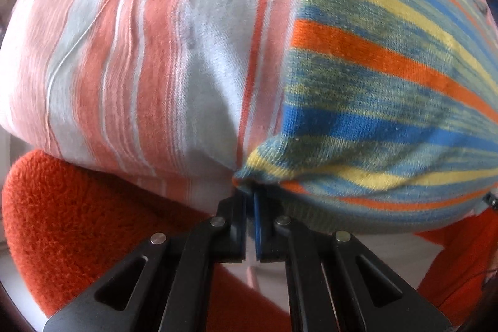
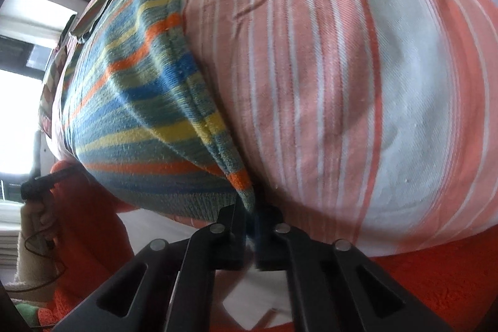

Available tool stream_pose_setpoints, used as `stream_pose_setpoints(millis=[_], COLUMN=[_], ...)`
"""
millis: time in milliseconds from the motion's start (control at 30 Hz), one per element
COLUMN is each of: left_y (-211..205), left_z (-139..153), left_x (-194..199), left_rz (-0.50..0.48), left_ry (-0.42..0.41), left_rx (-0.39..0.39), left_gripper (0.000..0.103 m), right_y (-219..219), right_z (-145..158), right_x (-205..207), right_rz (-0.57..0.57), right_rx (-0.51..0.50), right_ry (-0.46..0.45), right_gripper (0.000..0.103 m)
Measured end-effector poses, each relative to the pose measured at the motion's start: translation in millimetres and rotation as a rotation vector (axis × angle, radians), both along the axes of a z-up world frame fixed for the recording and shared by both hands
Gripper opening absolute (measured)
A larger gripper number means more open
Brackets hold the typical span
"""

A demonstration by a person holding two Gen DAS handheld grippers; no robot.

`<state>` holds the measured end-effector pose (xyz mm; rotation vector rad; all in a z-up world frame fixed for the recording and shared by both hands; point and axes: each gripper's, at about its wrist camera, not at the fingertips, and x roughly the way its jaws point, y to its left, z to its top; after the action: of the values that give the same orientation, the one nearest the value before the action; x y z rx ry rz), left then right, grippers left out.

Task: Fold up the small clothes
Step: 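Grasp the sweater hem with both grippers and lift, shaking it flat, then lay the sweater flat and open both grippers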

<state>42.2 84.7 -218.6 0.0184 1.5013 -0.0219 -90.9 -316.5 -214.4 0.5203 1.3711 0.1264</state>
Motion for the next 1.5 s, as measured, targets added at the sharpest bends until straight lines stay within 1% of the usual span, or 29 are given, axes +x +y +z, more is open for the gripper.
stream_pose_setpoints(millis=[167,233,267,300,333,400,433,467,500,533,567,600,633,667,700,733,800,833,867,967,1033,1067,1100,1133,1200,1333,1367,1433,1500], left_y=[1,-3,4,5,6,7,7,8,9,8,6,5,5,4,2,-3,2,-3,0,9,19,26,32,37,45,41,36,23,7], left_z=[8,13,21,31,43,67,82,101,117,136,147,161,171,181,188,193,196,200,203,197,183,182,176,173,165,156,155,155,158], left_x=[-12,-20,-22,-30,-39,-52,-58,-67,-69,-70,-69,-66,-62,-61,-59,-57,-60,-69,-62,-64,-62,-61,-63,-64,-65,-58,-56,-53,-51], left_rz=[0.008,-0.003,-0.007,-0.009,-0.013,-0.026,-0.029,-0.028,-0.022,-0.007,0.003,0.017,0.031,0.046,0.059,0.066,0.065,0.060,0.057,0.071,0.094,0.111,0.133,0.149,0.175,0.179,0.173,0.152,0.115], left_ry=[0.000,0.005,0.012,0.012,-0.005,-0.062,-0.106,-0.167,-0.226,-0.296,-0.333,-0.377,-0.411,-0.446,-0.472,-0.488,-0.502,-0.511,-0.514,-0.497,-0.453,-0.430,-0.411,-0.402,-0.391,-0.381,-0.378,-0.378,-0.382], left_rx=[0.007,0.013,0.010,-0.002,-0.024,-0.034,-0.029,-0.023,-0.018,-0.014,-0.017,-0.030,-0.052,-0.085,-0.118,-0.143,-0.169,-0.174,-0.169,-0.141,-0.126,-0.121,-0.122,-0.130,-0.140,-0.143,-0.152,-0.168,-0.173], left_gripper=[0.005,0.014,0.026,0.037,0.041,0.046,0.048,0.058,0.067,0.070,0.071,0.071,0.071,0.071,0.071,0.071,0.072,0.072,0.074,0.079,0.079,0.079,0.079,0.079,0.079,0.078,0.078,0.078,0.078], right_y=[2,-5,-5,-6,-1,-6,-10,-15,-17,-17,-16,-13,-7,7,20,32,71,80,96,115,121,118,113,105,64,-46,-86,-137,-174], right_z=[0,5,8,10,11,22,34,58,79,99,123,141,160,177,183,185,171,164,148,110,82,65,63,67,90,133,145,156,157], right_x=[0,-4,-6,-8,-9,-19,-23,-24,-21,-16,-6,5,21,46,66,82,136,152,183,236,260,273,275,275,271,247,235,222,209], right_rz=[-0.003,0.002,0.004,0.007,0.008,0.029,0.042,0.062,0.086,0.110,0.134,0.152,0.176,0.228,0.280,0.331,0.469,0.495,0.529,0.537,0.516,0.497,0.479,0.442,0.308,0.052,-0.027,-0.133,-0.205], right_rx=[0.008,0.003,0.005,0.009,0.000,-0.067,-0.145,-0.301,-0.420,-0.512,-0.586,-0.621,-0.635,-0.626,-0.611,-0.595,-0.571,-0.564,-0.542,-0.503,-0.497,-0.463,-0.433,-0.422,-0.463,-0.572,-0.609,-0.646,-0.638], right_ry=[-0.006,-0.003,0.002,0.015,0.035,0.083,0.082,0.043,-0.006,-0.060,-0.132,-0.196,-0.268,-0.354,-0.412,-0.451,-0.495,-0.495,-0.494,-0.466,-0.439,-0.399,-0.395,-0.406,-0.438,-0.450,-0.438,-0.412,-0.383], right_gripper=[0.000,0.001,0.001,0.008,0.018,0.033,0.034,0.034,0.034,0.034,0.034,0.038,0.051,0.058,0.065,0.066,0.066,0.065,0.065,0.064,0.064,0.064,0.054,0.012,0.005,0.005,0.005,0.005,0.005])
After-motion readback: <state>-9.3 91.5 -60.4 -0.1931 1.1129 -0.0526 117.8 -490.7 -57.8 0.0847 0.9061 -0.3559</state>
